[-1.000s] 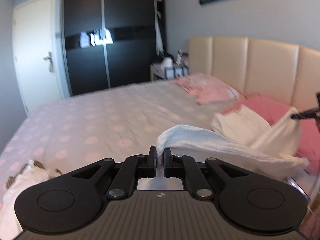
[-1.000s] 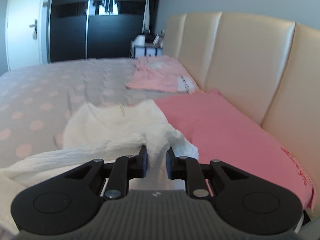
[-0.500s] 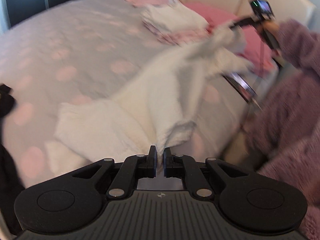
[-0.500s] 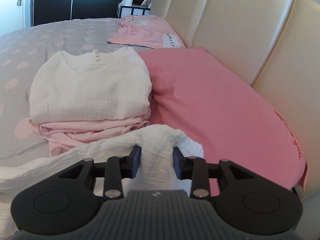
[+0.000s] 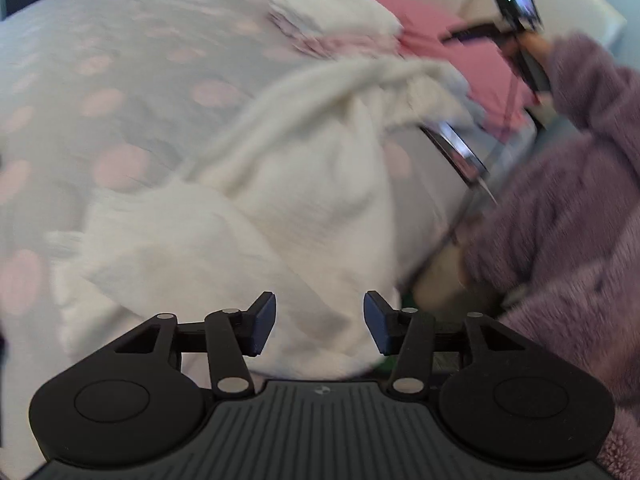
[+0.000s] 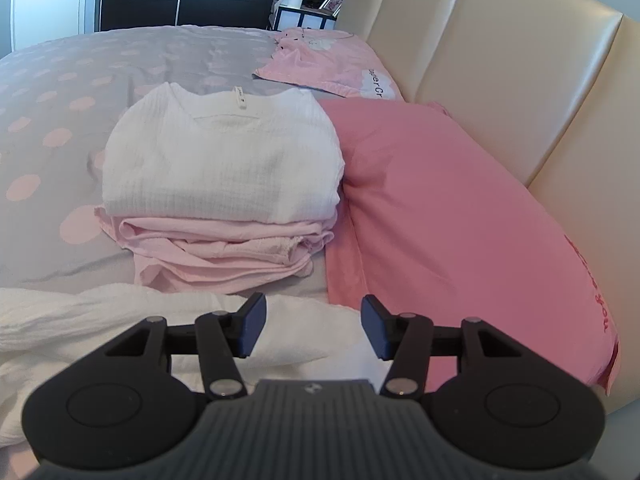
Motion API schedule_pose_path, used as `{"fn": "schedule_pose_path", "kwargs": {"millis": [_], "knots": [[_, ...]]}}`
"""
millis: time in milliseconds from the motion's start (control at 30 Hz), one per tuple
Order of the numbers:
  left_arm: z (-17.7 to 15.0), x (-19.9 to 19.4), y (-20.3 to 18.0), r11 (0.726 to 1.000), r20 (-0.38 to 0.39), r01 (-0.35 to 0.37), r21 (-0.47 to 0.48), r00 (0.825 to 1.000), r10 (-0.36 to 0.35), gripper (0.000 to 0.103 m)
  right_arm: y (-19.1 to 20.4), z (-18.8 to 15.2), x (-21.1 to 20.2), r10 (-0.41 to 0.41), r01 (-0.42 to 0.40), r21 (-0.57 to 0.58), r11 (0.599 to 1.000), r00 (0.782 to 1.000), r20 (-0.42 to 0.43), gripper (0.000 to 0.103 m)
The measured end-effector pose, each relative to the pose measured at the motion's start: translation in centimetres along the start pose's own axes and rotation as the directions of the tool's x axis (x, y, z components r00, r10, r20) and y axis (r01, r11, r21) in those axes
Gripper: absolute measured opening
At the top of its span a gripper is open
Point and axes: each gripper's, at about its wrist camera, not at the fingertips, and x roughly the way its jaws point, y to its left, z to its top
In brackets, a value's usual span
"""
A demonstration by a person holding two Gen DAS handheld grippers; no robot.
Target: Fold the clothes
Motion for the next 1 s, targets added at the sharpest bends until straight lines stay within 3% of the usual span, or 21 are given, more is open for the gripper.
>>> {"fn": "schedule_pose_path", "kwargs": {"millis": [167, 300, 367, 400, 433, 467, 533, 667, 767, 1000], "knots": [[2.6, 0.9, 6.2, 0.970, 0.069, -0.177, -0.166, 0.979, 0.190, 0.059, 0.1, -0.1, -0.4, 0.030, -0.030, -0.004, 1.000, 1.000, 0.005, 0.056], [2.8, 3.9, 11.5, 0.900, 0.013, -0.283, -0.330, 0.953, 0.304, 0.059, 0.9, 0.1, -1.0, 0.050, -0.050, -0.031, 0.998, 0.998, 0.024, 0.056], [2.6, 5.4, 13.9, 0.862, -0.033, -0.301, -0.408, 0.949, 0.315, 0.055, 1.3, 0.2, -1.3, 0.056, -0.055, -0.049, 0.997, 0.998, 0.035, 0.056], [2.2, 5.6, 14.4, 0.854, -0.029, -0.276, -0.442, 0.955, 0.294, 0.046, 1.4, 0.2, -1.4, 0.058, -0.056, -0.056, 0.997, 0.998, 0.037, 0.056], [1.8, 5.9, 15.0, 0.844, -0.024, -0.252, -0.474, 0.961, 0.274, 0.028, 1.6, 0.2, -1.4, 0.060, -0.057, -0.062, 0.996, 0.998, 0.037, 0.056], [1.4, 6.1, 15.5, 0.832, -0.017, -0.227, -0.506, 0.967, 0.253, 0.020, 1.7, 0.2, -1.4, 0.060, -0.057, -0.065, 0.996, 0.998, 0.035, 0.056], [1.3, 5.8, 14.9, 0.852, 0.007, -0.190, -0.487, 0.975, 0.222, 0.005, 1.7, 0.3, -1.3, 0.058, -0.056, -0.066, 0.996, 0.998, 0.031, 0.056], [1.3, 4.2, 12.7, 0.891, -0.059, -0.218, -0.398, 0.975, 0.212, 0.002, 1.8, 0.4, -0.7, 0.057, -0.056, -0.054, 0.997, 0.998, 0.017, 0.056], [0.3, 3.1, 12.2, 0.894, -0.164, -0.265, -0.360, 0.962, 0.219, 0.002, 1.9, 0.5, -0.4, 0.058, -0.057, -0.045, 0.997, 0.998, 0.010, 0.056], [-2.5, 1.6, 11.8, 0.899, -0.353, -0.339, -0.276, 0.906, 0.233, 0.004, 2.7, 0.9, 0.5, 0.062, -0.063, -0.053, 0.997, 0.998, -0.021, 0.056]]}}
